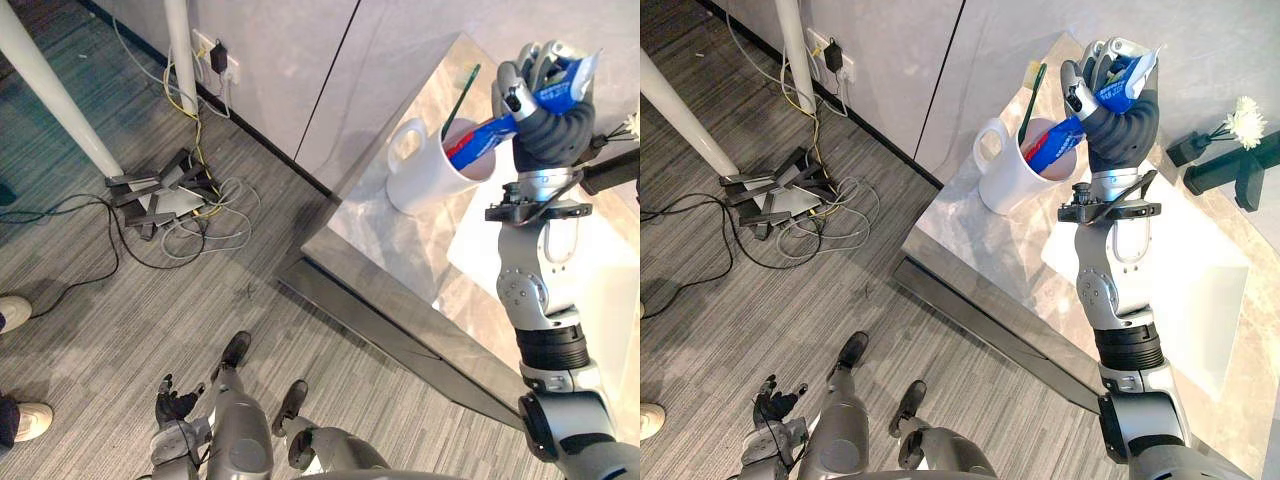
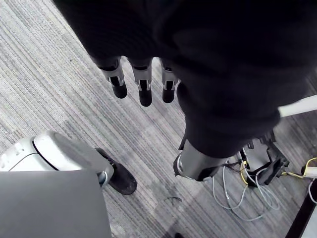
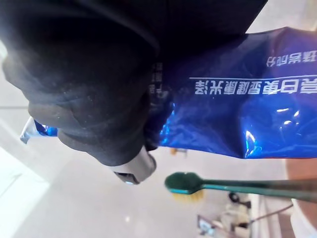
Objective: Organize washtable
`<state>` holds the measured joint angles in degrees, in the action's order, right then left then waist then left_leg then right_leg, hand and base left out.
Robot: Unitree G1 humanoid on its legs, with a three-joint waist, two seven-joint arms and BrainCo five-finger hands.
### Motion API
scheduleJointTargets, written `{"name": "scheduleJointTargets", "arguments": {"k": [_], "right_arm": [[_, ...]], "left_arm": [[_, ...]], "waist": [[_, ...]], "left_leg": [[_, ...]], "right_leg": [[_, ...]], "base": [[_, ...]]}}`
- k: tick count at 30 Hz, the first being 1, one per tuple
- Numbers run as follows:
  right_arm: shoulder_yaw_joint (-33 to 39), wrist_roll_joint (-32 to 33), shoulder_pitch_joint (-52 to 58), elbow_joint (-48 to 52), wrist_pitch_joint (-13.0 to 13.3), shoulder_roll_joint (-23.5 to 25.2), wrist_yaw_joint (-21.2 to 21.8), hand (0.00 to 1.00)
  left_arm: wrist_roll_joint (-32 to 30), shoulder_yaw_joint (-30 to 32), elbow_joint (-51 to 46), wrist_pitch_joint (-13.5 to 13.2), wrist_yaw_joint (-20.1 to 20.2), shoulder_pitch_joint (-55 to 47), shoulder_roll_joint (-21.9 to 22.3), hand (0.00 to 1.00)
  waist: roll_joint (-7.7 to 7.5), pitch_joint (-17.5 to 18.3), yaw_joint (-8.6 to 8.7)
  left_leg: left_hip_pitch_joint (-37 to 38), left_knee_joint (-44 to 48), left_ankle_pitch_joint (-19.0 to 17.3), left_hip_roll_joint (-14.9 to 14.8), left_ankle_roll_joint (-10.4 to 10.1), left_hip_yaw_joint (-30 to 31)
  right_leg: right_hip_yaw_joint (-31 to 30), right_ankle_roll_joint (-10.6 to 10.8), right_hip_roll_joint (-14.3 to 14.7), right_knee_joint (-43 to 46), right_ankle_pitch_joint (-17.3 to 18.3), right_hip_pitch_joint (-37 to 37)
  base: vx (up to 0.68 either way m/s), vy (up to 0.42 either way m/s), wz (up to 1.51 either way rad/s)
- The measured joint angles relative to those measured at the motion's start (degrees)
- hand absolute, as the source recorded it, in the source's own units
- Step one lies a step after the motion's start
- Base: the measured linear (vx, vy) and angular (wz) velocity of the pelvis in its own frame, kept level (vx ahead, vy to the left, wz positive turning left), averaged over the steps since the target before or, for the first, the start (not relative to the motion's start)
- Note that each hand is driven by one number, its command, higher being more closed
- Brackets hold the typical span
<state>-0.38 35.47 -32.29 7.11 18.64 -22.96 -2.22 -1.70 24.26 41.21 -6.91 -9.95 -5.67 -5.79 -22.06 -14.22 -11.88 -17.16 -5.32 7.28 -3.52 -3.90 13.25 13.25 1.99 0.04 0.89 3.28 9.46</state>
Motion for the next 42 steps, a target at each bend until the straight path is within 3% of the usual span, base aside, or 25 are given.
{"name": "scheduleJointTargets", "arguments": {"k": [17, 28, 34, 37, 42], "right_arm": [[-0.03, 0.01, 0.77, 0.16, -0.14, -0.01, 0.02, 0.0], [0.11, 0.06, 1.4, 2.29, -0.33, -0.11, 1.32, 0.0], [4.48, 0.08, 3.47, 5.81, -0.34, -2.42, 2.01, 0.0], [9.12, 0.08, 6.43, 5.98, -0.26, -2.82, 2.22, 0.0], [17.95, 0.48, 15.21, 8.21, 0.63, -2.97, 1.92, 0.0]], "left_arm": [[0.05, -0.12, 0.29, -0.01, 0.02, 0.16, 0.11, 0.0], [0.02, -0.08, 0.24, 0.07, 0.35, 0.14, 0.07, 0.0], [-0.05, 0.36, 0.49, 0.21, 1.15, -0.08, -0.16, 0.0], [-0.15, 0.66, 2.25, 0.38, 1.18, -0.77, -0.19, 0.0], [-0.91, 0.81, 6.06, 0.49, 1.33, -2.39, 0.41, 0.0]], "waist": [[0.69, -0.56, 0.04], [0.7, -0.55, 0.16], [0.84, -0.25, 0.93], [1.18, 3.33, 2.02], [4.77, 9.36, 4.92]], "left_leg": [[-0.06, 0.36, -0.05, -0.29, 0.0, -0.77], [0.9, 1.2, -0.49, -0.56, -0.02, -2.45], [3.02, 0.18, -0.66, -1.6, -0.25, -4.12], [3.52, 0.04, -0.67, -1.75, -0.19, -5.64], [5.92, 0.02, -0.94, -1.77, -0.17, -7.47]], "right_leg": [[-0.93, 0.71, 0.15, 0.01, -0.86, 0.33], [-2.56, -0.04, 0.27, -0.03, -1.39, -0.18], [-4.21, -0.45, 1.01, -0.29, -2.26, -1.05], [-5.54, -0.58, 1.08, -1.24, -2.36, -1.43], [-6.94, -0.55, 0.95, -1.51, -2.38, -3.15]], "base": [[0.0, 0.002, -0.03], [-0.02, 0.006, -0.07], [-0.05, -0.006, -0.17], [0.01, -0.01, -0.19], [0.06, 0.009, -0.2]]}}
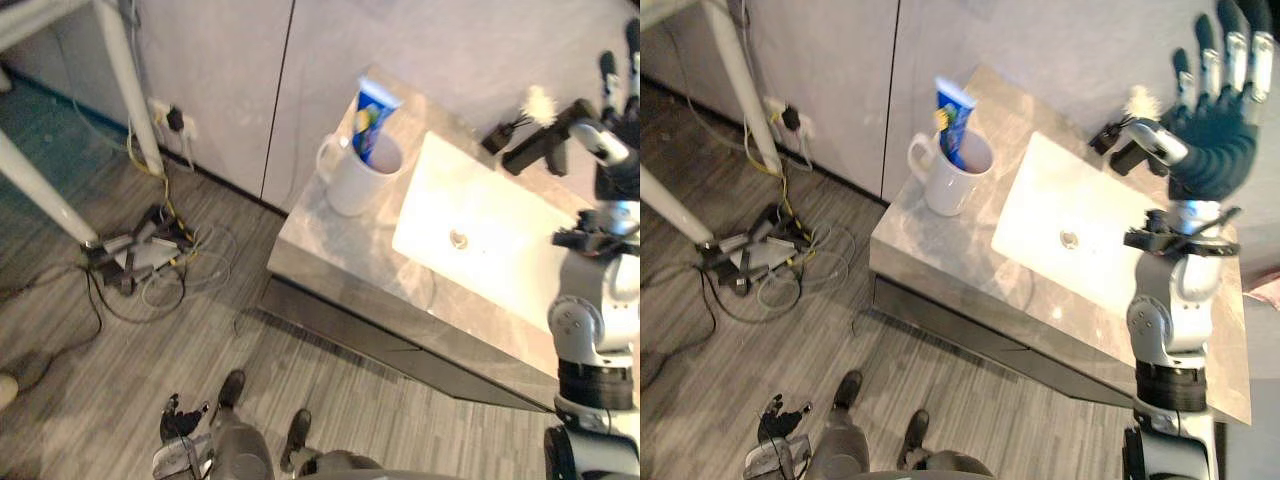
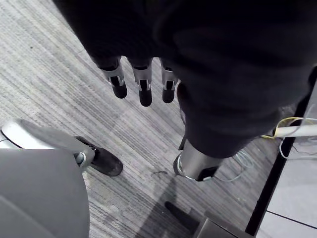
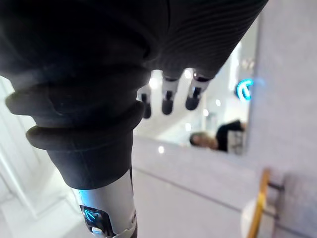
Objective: Organize washtable
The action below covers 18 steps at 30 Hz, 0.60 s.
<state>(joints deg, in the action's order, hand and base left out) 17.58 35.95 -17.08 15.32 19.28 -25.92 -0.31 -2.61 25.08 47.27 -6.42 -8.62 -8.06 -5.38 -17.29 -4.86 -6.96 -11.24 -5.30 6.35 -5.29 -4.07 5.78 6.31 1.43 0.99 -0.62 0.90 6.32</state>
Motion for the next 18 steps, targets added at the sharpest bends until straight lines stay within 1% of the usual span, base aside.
{"name": "scheduleJointTargets", "arguments": {"k": [2, 3, 4, 5, 6, 7, 8, 9, 10, 11, 12, 13, 14, 15, 17, 18], "right_arm": [[4.99, 0.0, 4.69, 1.09, 0.65, 1.63, -0.44, 0.0], [7.42, -0.09, 7.07, 1.09, 0.67, 3.55, -1.22, 0.0], [8.38, -0.09, 8.14, 1.01, 0.67, 4.72, -1.76, 0.0], [10.24, -0.64, 10.66, 0.82, 0.7, 7.18, -3.62, 0.0], [12.31, -3.03, 13.27, -0.26, 0.58, 9.33, -6.09, 0.0], [13.46, -4.09, 14.55, -1.32, 0.52, 10.24, -7.05, 0.0], [16.22, -7.63, 17.58, -4.44, 0.13, 11.65, -9.69, 0.0], [18.79, -12.53, 19.98, -8.44, -1.69, 12.81, -12.5, 0.0], [19.97, -14.57, 21.21, -10.6, -2.52, 13.32, -13.61, 0.0], [22.04, -18.77, 22.93, -15.37, -4.2, 14.63, -15.63, 0.0], [22.95, -21.59, 23.61, -17.86, -5.38, 15.38, -16.85, 0.0], [24.9, -26.06, 25.11, -23.15, -7.52, 17.2, -18.61, 0.0], [26.14, -29.18, 26.3, -28.96, -9.15, 18.78, -20.07, 0.0], [26.62, -30.13, 26.72, -34.39, -10.58, 20.51, -21.05, 0.0], [26.08, -30.47, 27.28, -40.37, -12.05, 23.46, -21.29, 0.0], [25.36, -30.85, 27.85, -41.87, -12.32, 24.34, -21.13, 0.0]], "left_arm": [[-0.35, 0.33, 1.95, 0.22, 0.41, -0.01, 0.19, 0.0], [-0.37, 0.37, 3.08, 0.56, 0.88, -0.07, 0.29, 0.0], [-0.38, 0.38, 3.54, 0.69, 0.96, -0.15, 0.41, 0.0], [-0.4, 0.41, 4.45, 0.88, 0.97, -0.29, 0.65, 0.0], [-0.44, 0.49, 4.66, 0.99, 0.96, -0.69, 0.88, 0.0], [-0.44, 0.51, 4.8, 0.98, 0.97, -0.96, 1.14, 0.0], [-0.44, 0.57, 5.44, 1.06, 0.96, -1.02, 1.48, 0.0], [-0.46, 1.06, 5.87, 1.11, 0.94, -1.25, 1.82, 0.0], [-0.46, 1.13, 6.15, 1.1, 0.94, -1.38, 1.89, 0.0], [-0.5, 1.23, 6.33, 1.11, 0.93, -1.74, 1.9, 0.0], [-0.59, 1.34, 6.33, 1.11, 0.94, -1.94, 1.89, 0.0], [-0.9, 1.35, 6.33, 1.11, 0.94, -2.04, 1.88, 0.0], [-0.99, 1.28, 6.33, 1.07, 0.94, -1.91, 1.92, 0.0], [-1.01, 0.55, 6.34, 1.06, 0.95, -1.99, 1.87, 0.0], [-1.0, -0.79, 6.36, 1.06, 0.97, -2.09, 1.9, 0.0], [-1.0, -1.11, 6.36, 1.06, 1.0, -2.1, 2.01, 0.0]], "waist": [[1.49, 1.5, 0.36], [2.34, 2.6, 1.03], [2.89, 2.94, 1.48], [3.96, 3.61, 1.96], [5.04, 4.21, 2.57], [5.66, 4.57, 3.22], [6.58, 5.05, 3.47], [7.3, 5.48, 3.55], [7.65, 5.89, 3.79], [8.25, 6.21, 4.65], [8.52, 6.34, 4.89], [9.0, 6.65, 5.05], [9.46, 6.97, 5.07], [10.03, 7.1, 5.3], [11.1, 7.09, 5.89], [11.44, 7.09, 5.89]], "left_leg": [[1.31, -0.03, -0.45, -0.01, 0.02, -1.72], [1.73, -0.06, -0.59, -0.03, 0.0, -2.75], [2.05, -0.1, -0.63, -0.04, -0.01, -3.08], [2.61, -0.16, -0.73, -0.09, -0.03, -4.19], [3.05, -0.37, -0.82, -0.09, -0.03, -4.94], [3.09, -0.48, -0.82, -0.05, -0.03, -4.97], [3.54, -0.48, -0.81, -0.05, -0.04, -5.5], [4.13, -0.5, -0.82, -0.04, -0.05, -6.08], [4.23, -0.5, -0.82, 0.03, -0.05, -6.09], [4.7, -0.47, -0.9, 0.33, -0.17, -6.15], [4.98, -0.47, -0.95, 0.33, -0.21, -6.2], [5.37, -0.47, -1.0, 0.41, -0.19, -6.21], [5.44, -0.45, -1.06, 0.47, -0.23, -6.22], [5.48, -0.43, -1.12, 0.45, -0.3, -6.31], [5.65, -0.44, -1.37, 0.64, -0.04, -6.65], [5.76, -0.46, -1.43, 0.73, 0.06, -6.82]], "right_leg": [[-1.44, 0.0, -0.11, -0.49, 0.0, -0.68], [-2.26, 0.0, -0.17, -0.78, 0.0, -0.78], [-2.59, 0.0, -0.18, -0.82, 0.0, -0.92], [-3.39, 0.02, -0.21, -0.93, 0.05, -1.03], [-3.78, 0.03, -0.3, -1.3, 0.05, -1.23], [-3.75, 0.09, -0.32, -1.46, 0.1, -1.3], [-4.0, 0.59, -0.35, -1.58, 0.44, -1.23], [-4.39, 0.62, -0.35, -1.59, 0.5, -1.64], [-4.38, 0.63, -0.35, -1.64, 0.51, -1.78], [-3.99, 0.82, -0.43, -1.67, 0.65, -2.41], [-3.87, 0.89, -0.46, -1.63, 0.72, -2.69], [-3.7, 0.99, -0.55, -1.66, 0.81, -3.13], [-3.59, 1.05, -0.68, -1.6, 0.88, -3.2], [-3.6, 1.05, -0.85, -1.6, 0.9, -3.18], [-3.67, 1.08, -1.2, -1.5, 0.93, -3.19], [-3.75, 1.09, -1.33, -1.47, 0.93, -3.21]], "base": [[0.01, 0.014, -0.4], [-0.01, 0.003, -0.39], [-0.03, 0.001, -0.41], [-0.04, -0.004, -0.41], [-0.04, -0.006, -0.35], [-0.04, -0.007, -0.25], [-0.05, -0.004, -0.16], [-0.03, -0.002, -0.16], [0.0, 0.0, 0.0], [0.01, 0.009, 0.09], [0.02, 0.015, 0.12], [0.01, 0.017, 0.07], [0.01, 0.013, 0.05], [0.0, 0.0, 0.0], [0.0, 0.016, -0.05], [0.01, 0.029, -0.11]]}}
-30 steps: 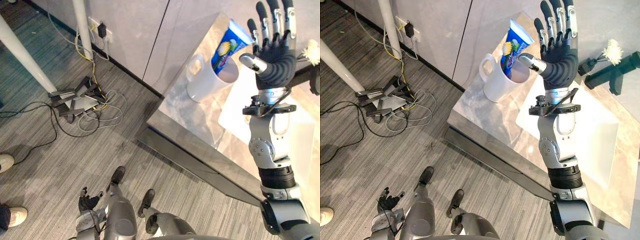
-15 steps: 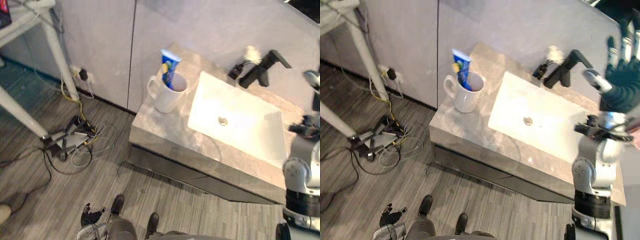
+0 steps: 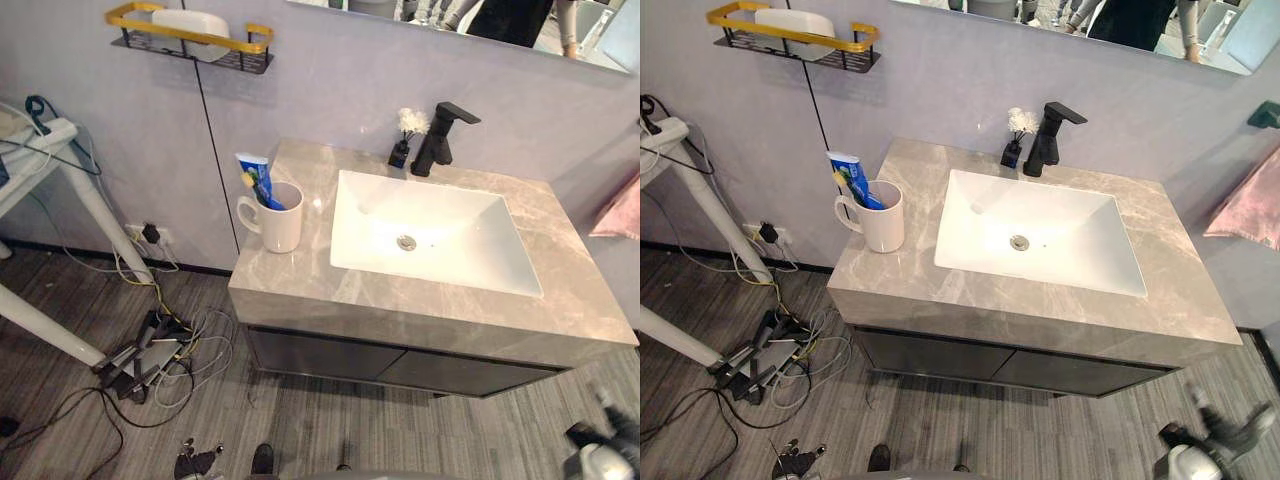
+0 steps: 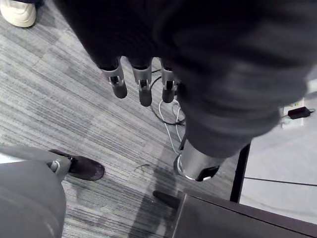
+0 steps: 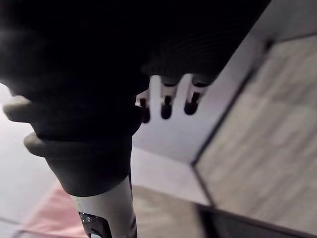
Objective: Organize washtable
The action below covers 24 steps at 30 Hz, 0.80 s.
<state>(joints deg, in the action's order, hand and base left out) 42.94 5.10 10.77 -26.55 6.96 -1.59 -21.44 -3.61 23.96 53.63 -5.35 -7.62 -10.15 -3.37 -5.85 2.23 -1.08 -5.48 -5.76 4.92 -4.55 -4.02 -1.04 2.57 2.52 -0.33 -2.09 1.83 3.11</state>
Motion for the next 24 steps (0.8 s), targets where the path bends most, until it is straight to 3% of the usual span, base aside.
{"name": "scheduleJointTargets", "arguments": {"k": [3, 6, 11, 12, 15, 19, 22, 24], "right_arm": [[-2.73, -1.36, 2.25, -8.2, -1.2, 3.44, 1.24, 0.0], [-3.38, -1.15, 2.86, -19.07, -1.41, 5.18, 4.84, 0.0], [0.87, 3.16, 2.62, -36.65, -4.4, 6.43, 9.12, 0.0], [1.22, 4.35, 2.69, -37.99, -5.24, 6.41, 9.61, 0.0], [0.38, 5.73, 2.51, -37.93, -5.36, 6.22, 11.48, 0.0], [-6.83, 4.67, 0.46, -37.12, -4.79, 5.22, 11.77, 0.0], [-12.97, 1.38, 0.33, -35.1, -4.22, 4.58, 11.68, 0.0], [-16.2, -1.93, -0.16, -34.82, -3.39, 3.64, 11.58, 0.0]], "left_arm": [[0.05, -1.91, 0.02, -0.11, 0.01, 0.01, 0.66, 0.0], [0.04, -2.04, 1.28, -0.27, 0.02, 0.03, 1.2, 0.0], [0.12, -1.83, 3.36, -0.22, 0.07, -0.05, 1.23, 0.0], [0.11, -1.79, 3.74, -0.25, 0.16, 0.04, 1.25, 1.0], [0.21, -1.64, 4.21, -0.32, 0.23, 0.09, 1.24, 1.0], [3.3, -1.75, 2.31, -0.43, -0.07, -0.05, 1.21, 1.0], [7.64, -3.24, -9.33, -0.57, -2.12, -1.35, 2.0, 1.0], [9.33, -3.57, -24.03, -1.98, -5.29, -2.22, 2.81, 1.0]], "waist": [[1.67, -0.17, -0.07], [2.23, -0.14, -0.09], [2.41, -0.02, -0.25], [2.75, -0.15, -0.14], [2.94, -0.2, 0.08], [2.77, -0.65, 0.07], [2.17, -0.65, -1.2], [2.2, -0.66, -1.86]], "left_leg": [[1.0, -0.02, -0.42, 0.74, 0.6, -0.58], [2.26, -0.04, -1.05, 1.46, 1.15, -0.85], [2.54, -0.05, -1.47, 2.57, 1.78, -0.21], [2.93, -0.06, -1.63, 3.0, 2.02, -0.03], [3.35, -0.07, -1.93, 3.87, 2.46, 0.57], [3.32, -0.07, -2.01, 5.1, 2.64, 2.52], [3.1, -0.07, -2.01, 5.65, 2.68, 3.78], [2.76, -0.07, -1.81, 6.12, 2.97, 4.98]], "right_leg": [[-0.2, 0.49, -0.89, 0.06, 0.11, -0.84], [-0.39, 1.1, -1.61, 0.11, 0.52, -2.1], [0.43, 1.47, -2.72, 0.06, 0.8, -3.1], [0.61, 1.53, -3.08, 0.08, 0.84, -3.64], [1.32, 2.18, -3.95, 0.39, 1.42, -4.0], [3.47, 2.54, -4.94, 0.85, 2.27, -4.59], [4.86, 2.59, -5.54, 0.88, 2.68, -4.97], [6.07, 2.43, -5.81, 0.88, 2.95, -5.43]], "base": [[0.03, 0.034, -0.07], [0.04, 0.034, -0.02], [0.06, 0.031, 0.09], [0.07, 0.056, 0.14], [0.02, 0.048, 0.14], [0.02, 0.035, 0.26], [0.03, 0.02, 0.26], [0.04, 0.005, 0.3]]}}
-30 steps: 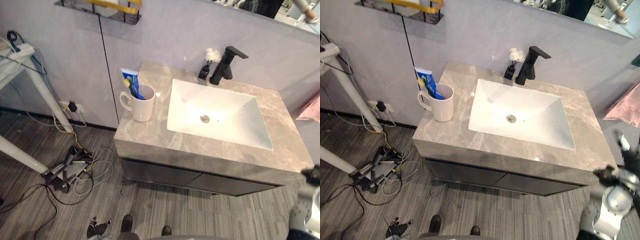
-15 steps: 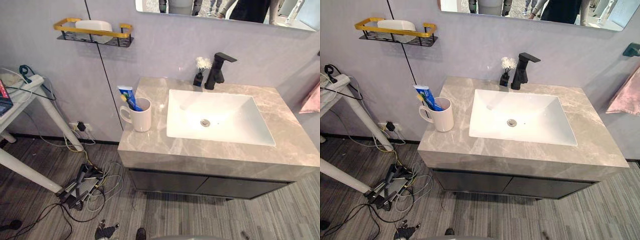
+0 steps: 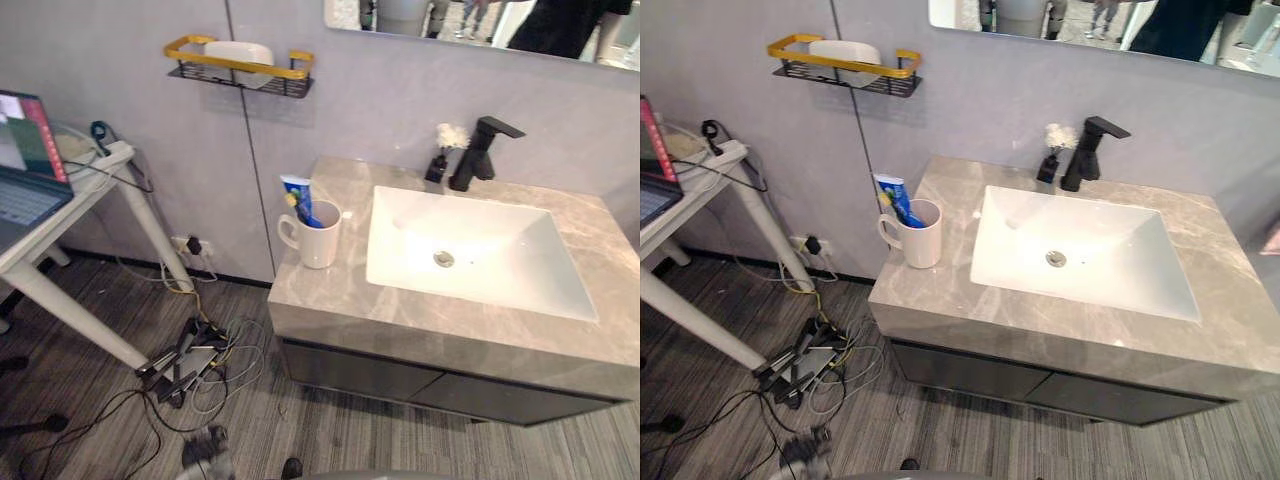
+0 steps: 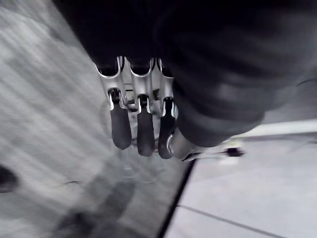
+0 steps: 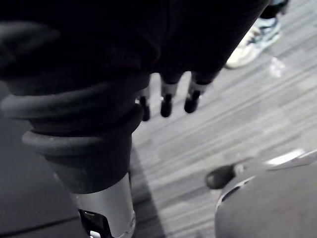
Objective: Organize washtable
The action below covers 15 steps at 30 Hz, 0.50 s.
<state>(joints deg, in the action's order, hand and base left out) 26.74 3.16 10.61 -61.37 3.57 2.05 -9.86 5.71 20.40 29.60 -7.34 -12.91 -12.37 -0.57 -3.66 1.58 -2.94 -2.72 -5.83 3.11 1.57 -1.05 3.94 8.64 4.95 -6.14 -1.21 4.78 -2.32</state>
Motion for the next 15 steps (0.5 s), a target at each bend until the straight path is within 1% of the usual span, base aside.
{"name": "scheduleJointTargets", "arguments": {"k": [1, 3, 4, 5, 6, 8, 9, 10, 12, 14, 15], "right_arm": [[-0.74, -0.72, -0.09, 0.05, 0.07, -0.18, 0.0, 0.0], [-3.32, -2.07, 0.01, -0.14, 0.21, -1.13, -0.04, 0.0], [-4.13, -2.35, 0.01, -0.15, 0.27, -1.4, -0.03, 0.0], [-5.21, -3.22, 0.0, -0.11, 0.48, -1.36, 0.0, 0.0], [-5.74, -3.48, 0.0, -0.1, 0.5, -1.53, 0.01, 0.0], [-7.73, -3.83, 0.05, -0.05, 0.52, -2.64, 0.05, 0.0], [-8.15, -3.9, 0.18, 0.02, 0.52, -2.8, 0.06, 0.0], [-8.63, -4.03, 0.26, 0.13, 0.54, -2.94, 0.07, 0.0], [-8.94, -5.06, 0.56, 1.12, 0.54, -3.03, 0.07, 0.0], [-8.97, -5.58, 0.98, 2.17, 0.55, -3.05, 0.07, 0.0], [-8.98, -5.58, 1.08, 2.17, 0.55, -3.06, 0.08, 0.0]], "left_arm": [[0.3, 0.02, -3.65, -0.4, -0.61, -0.17, 0.02, 1.0], [0.17, 0.0, -18.72, -1.7, -3.69, -0.01, 0.45, 1.0], [0.14, -0.06, -22.55, -2.24, -4.24, 0.0, 0.78, 1.0], [0.06, -0.86, -29.58, -3.02, -5.34, 0.04, 1.18, 1.0], [0.06, -1.6, -33.14, -3.29, -5.87, 0.04, 1.29, 1.0], [0.07, -7.13, -46.21, -5.4, -7.06, 0.32, 1.44, 1.0], [0.15, -9.66, -50.05, -6.49, -7.08, 0.65, 1.46, 1.0], [0.16, -11.13, -52.38, -7.17, -7.05, 1.07, 1.43, 1.0], [1.58, -15.93, -57.7, -9.11, -5.32, 2.76, 1.32, 1.0], [6.8, -20.05, -60.14, -9.69, -0.94, 3.03, 1.06, 1.0], [8.1, -21.24, -60.2, -9.62, -0.15, 3.02, 0.82, 1.0]], "waist": [[0.09, -0.06, -0.06], [-0.11, 0.09, -1.13], [-0.21, 0.19, -1.14], [0.23, -0.08, -1.16], [0.16, -0.04, -1.19], [0.76, -0.23, -1.35], [0.89, -0.2, -1.36], [0.92, -0.18, -1.42], [0.9, -0.16, -1.53], [0.99, -0.13, -1.23], [0.98, -0.12, -1.17]], "left_leg": [[0.06, 0.0, 0.1, 0.14, 0.14, 0.46], [0.37, 0.26, 0.46, 0.42, 0.61, 0.92], [0.44, 0.36, 0.47, 0.47, 0.61, 1.17], [0.55, 0.4, 0.51, 0.6, 0.63, 1.88], [0.64, 0.41, 0.51, 0.61, 0.63, 2.03], [0.48, 0.33, 0.42, 0.61, 0.57, 2.66], [0.53, 0.22, 0.04, 0.61, 0.23, 2.79], [0.59, 0.05, -0.17, 0.59, 0.44, 2.73], [0.78, 0.04, -0.6, 0.54, 1.02, 1.83], [1.06, 0.04, -0.71, 0.31, 1.19, 0.4], [1.12, 0.04, -0.72, 0.27, 1.2, 0.26]], "right_leg": [[0.55, -0.02, -0.01, -0.06, 0.05, -0.44], [1.17, -0.14, -0.23, 0.06, 0.17, -0.95], [1.54, -0.14, -0.37, 0.16, 0.17, -1.12], [2.47, -0.15, -0.5, 0.37, 0.17, -1.47], [2.6, -0.15, -0.51, 0.61, 0.17, -1.53], [3.71, -0.16, -0.62, 1.76, 0.19, -1.53], [3.92, -0.2, -0.67, 2.1, 0.21, -1.54], [3.91, -0.21, -0.7, 2.19, 0.21, -1.56], [3.6, -0.22, -0.83, 2.22, 0.22, -1.57], [2.96, -0.22, -0.87, 2.21, 0.22, -1.56], [2.78, -0.22, -0.85, 2.21, 0.22, -1.55]], "base": [[0.05, -0.006, 0.3], [0.05, -0.007, 0.18], [0.05, 0.002, 0.18], [0.02, 0.005, 0.21], [0.0, 0.001, 0.22], [-0.04, -0.004, 0.15], [-0.06, -0.003, 0.11], [-0.06, 0.003, -0.01], [-0.05, 0.005, -0.12], [-0.06, -0.004, -0.17], [-0.05, -0.012, -0.17]]}}
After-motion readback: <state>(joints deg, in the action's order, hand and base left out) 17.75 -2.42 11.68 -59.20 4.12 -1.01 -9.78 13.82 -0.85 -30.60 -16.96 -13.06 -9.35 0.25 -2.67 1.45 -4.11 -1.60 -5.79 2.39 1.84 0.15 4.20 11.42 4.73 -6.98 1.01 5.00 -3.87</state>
